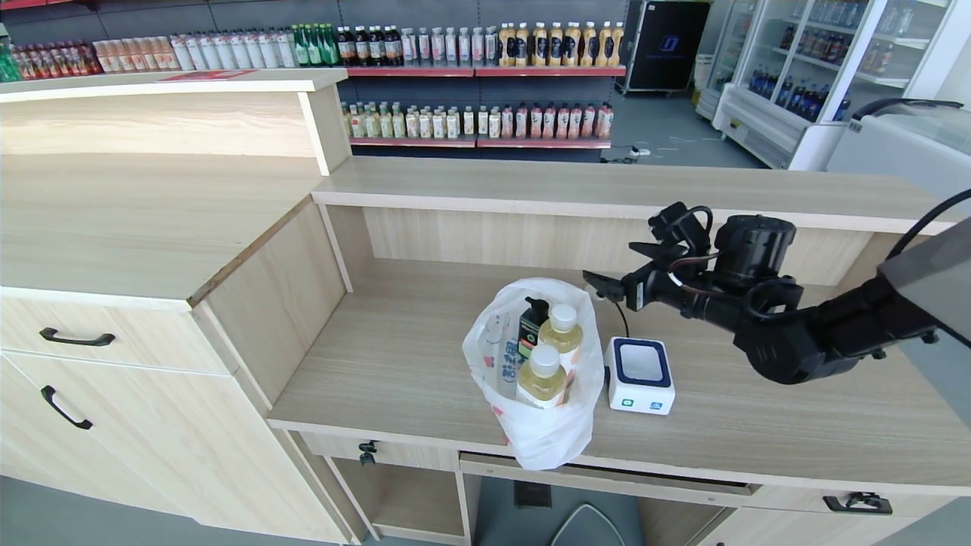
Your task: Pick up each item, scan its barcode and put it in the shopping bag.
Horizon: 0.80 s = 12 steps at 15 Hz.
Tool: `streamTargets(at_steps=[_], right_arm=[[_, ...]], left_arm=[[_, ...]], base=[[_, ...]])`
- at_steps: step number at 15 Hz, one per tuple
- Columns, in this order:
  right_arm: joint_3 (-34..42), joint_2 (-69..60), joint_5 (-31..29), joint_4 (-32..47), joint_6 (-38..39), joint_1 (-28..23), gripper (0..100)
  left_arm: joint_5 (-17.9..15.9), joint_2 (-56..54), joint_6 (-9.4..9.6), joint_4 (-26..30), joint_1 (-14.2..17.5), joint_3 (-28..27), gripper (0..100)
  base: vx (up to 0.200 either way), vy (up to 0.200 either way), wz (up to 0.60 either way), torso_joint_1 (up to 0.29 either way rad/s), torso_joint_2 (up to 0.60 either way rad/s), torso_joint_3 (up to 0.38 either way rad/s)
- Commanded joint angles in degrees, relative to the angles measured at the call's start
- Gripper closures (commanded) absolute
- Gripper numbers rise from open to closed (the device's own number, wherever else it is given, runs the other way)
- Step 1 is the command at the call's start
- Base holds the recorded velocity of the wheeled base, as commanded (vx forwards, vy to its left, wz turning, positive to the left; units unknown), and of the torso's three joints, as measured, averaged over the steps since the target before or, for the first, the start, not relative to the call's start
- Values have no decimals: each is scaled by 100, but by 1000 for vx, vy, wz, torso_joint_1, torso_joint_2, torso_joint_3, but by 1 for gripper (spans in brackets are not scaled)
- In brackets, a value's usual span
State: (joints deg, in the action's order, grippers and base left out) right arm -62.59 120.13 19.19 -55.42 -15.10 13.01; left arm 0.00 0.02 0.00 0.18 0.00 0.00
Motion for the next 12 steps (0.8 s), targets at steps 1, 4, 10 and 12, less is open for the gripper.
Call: streamTargets(at_steps=[1, 4, 10, 12], right_arm=[[326, -727, -3, 22, -107, -422, 0], [1451, -1817, -3, 40, -98, -826, 0], [2822, -4507, -680, 1007, -502, -852, 0], [3191, -5157, -1418, 1095, -493, -852, 0]], left_arm=[[0, -2, 0, -1, 0, 0, 0], [0, -2, 0, -1, 0, 0, 0], [0, -2, 0, -1, 0, 0, 0], [0, -2, 0, -1, 0, 0, 0]], base=[[0, 0, 0, 0, 0, 0], [0, 0, 0, 0, 0, 0], [0, 0, -400, 2, 2, 2], [0, 0, -600, 5, 5, -2]])
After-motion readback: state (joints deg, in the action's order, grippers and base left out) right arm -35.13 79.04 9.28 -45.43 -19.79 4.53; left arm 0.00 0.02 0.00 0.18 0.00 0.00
